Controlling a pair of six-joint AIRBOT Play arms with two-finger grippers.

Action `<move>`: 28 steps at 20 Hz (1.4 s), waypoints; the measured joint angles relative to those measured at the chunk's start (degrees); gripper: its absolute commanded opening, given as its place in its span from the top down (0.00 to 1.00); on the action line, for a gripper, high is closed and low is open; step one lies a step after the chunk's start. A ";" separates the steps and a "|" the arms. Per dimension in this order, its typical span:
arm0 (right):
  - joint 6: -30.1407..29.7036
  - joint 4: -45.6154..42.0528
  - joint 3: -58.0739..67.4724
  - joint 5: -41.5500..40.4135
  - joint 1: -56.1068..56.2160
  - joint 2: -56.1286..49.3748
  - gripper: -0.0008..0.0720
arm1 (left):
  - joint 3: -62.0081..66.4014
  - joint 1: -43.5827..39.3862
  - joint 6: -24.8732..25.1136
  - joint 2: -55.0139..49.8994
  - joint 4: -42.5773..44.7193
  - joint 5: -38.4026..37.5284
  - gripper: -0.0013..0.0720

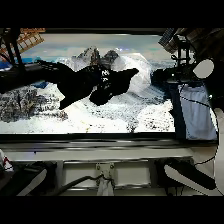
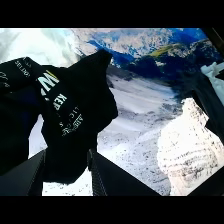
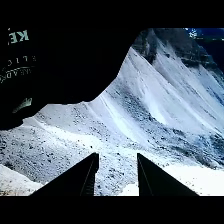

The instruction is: Fold the clothes and pants, and hang the long-sleeved shirts on hangers.

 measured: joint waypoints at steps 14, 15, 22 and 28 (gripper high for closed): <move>0.00 0.22 0.00 -7.56 0.00 0.00 0.60 | -17.64 11.10 -26.47 0.50 15.69 -0.79 0.08; 0.00 0.28 0.00 -7.85 0.00 0.00 0.60 | -19.19 11.41 -26.16 -0.74 16.04 -0.31 0.08; 0.02 2.38 0.00 -8.66 0.02 0.00 0.60 | -22.60 9.75 -14.58 -13.25 16.96 5.88 0.10; 0.00 3.98 0.00 -8.81 0.02 0.00 0.60 | -22.88 8.76 -7.56 -20.57 17.22 11.15 0.15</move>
